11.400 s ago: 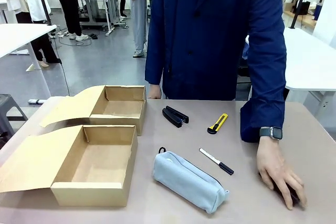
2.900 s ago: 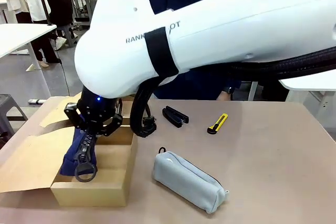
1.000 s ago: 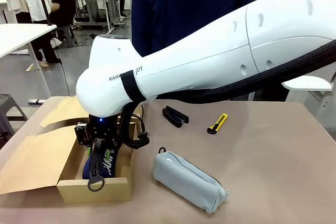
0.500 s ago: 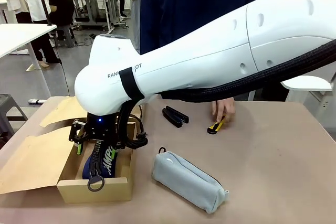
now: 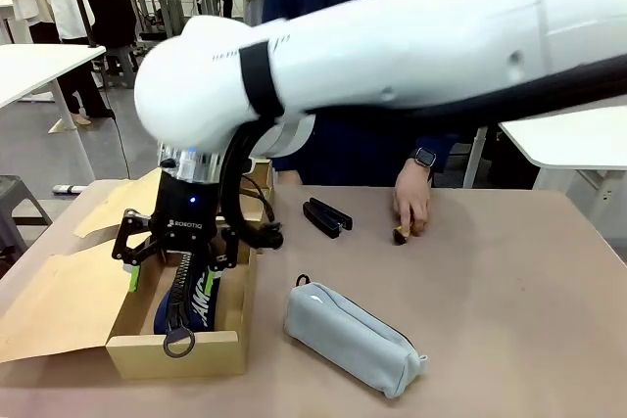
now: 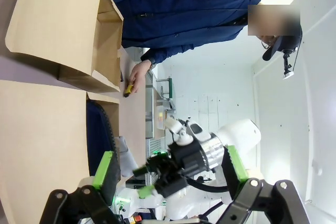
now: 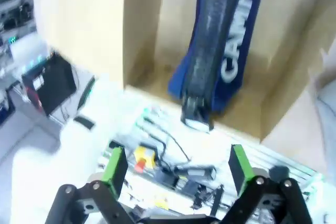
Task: Place items inside the box.
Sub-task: Pick up a Pencil pouch or Stapler and place it inside the Mailer Box closest to the robot.
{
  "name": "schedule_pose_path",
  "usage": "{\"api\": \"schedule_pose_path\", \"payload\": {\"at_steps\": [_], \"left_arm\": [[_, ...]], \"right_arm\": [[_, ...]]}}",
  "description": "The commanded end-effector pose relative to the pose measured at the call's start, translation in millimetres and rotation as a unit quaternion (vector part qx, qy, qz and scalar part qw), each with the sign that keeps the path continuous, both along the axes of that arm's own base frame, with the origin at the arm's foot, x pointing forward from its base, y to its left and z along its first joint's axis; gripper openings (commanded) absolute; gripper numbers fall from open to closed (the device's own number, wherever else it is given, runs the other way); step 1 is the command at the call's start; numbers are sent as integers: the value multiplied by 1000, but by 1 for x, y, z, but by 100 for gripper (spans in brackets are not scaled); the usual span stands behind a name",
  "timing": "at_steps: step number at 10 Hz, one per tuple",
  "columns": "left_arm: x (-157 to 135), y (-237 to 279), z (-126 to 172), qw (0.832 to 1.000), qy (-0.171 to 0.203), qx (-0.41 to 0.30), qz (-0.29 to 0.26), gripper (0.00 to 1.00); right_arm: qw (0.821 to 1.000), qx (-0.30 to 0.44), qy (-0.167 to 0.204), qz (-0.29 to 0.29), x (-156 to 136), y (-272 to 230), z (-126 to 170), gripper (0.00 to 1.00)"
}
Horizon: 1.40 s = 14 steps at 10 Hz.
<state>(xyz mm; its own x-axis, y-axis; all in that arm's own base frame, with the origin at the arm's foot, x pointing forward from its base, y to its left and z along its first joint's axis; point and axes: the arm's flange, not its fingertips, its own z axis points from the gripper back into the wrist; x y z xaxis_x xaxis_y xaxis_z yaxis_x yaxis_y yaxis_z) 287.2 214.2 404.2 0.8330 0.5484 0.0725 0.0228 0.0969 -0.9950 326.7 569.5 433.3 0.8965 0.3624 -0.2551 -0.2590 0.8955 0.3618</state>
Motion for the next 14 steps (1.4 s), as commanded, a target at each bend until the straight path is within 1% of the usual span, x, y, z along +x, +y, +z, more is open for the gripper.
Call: {"api": "schedule_pose_path", "payload": {"at_steps": [1,2,3,4,5,6,7,8,9,10,11,12,13,14], "left_arm": [[-1,-1,0,1000,-13,-2,-1,100],[-1,-1,0,1000,-13,-2,-1,100],[-1,-1,0,1000,-13,-2,-1,100],[-1,-1,0,1000,-13,-2,-1,100],[-1,-1,0,1000,-13,-2,-1,100],[-1,-1,0,1000,-13,-2,-1,100],[-1,-1,0,1000,-13,-2,-1,100],[-1,-1,0,1000,-13,-2,-1,100],[-1,-1,0,1000,-13,-2,-1,100],[-1,-1,0,1000,-13,-2,-1,100],[-1,-1,0,1000,-13,-2,-1,100],[-1,-1,0,1000,-13,-2,-1,100],[-1,-1,0,1000,-13,-2,-1,100],[-1,-1,0,1000,-13,-2,-1,100]], "right_arm": [[997,16,32,64,-27,-57,17,100],[999,47,18,6,-39,-75,27,100],[999,7,15,35,-13,-16,12,100],[999,17,21,35,-23,-36,25,100],[999,-23,17,32,-18,-18,12,100],[998,7,42,47,-4,-28,20,100],[997,35,52,44,1,-46,31,100],[996,62,53,29,5,-71,44,100],[992,109,59,8,9,-107,62,100],[985,160,54,-35,13,-158,81,100],[976,201,45,-75,12,-203,94,100],[961,241,25,-133,8,-253,102,100],[946,284,26,-155,1,-300,103,100],[927,315,33,-200,-5,-346,99,100]]}}
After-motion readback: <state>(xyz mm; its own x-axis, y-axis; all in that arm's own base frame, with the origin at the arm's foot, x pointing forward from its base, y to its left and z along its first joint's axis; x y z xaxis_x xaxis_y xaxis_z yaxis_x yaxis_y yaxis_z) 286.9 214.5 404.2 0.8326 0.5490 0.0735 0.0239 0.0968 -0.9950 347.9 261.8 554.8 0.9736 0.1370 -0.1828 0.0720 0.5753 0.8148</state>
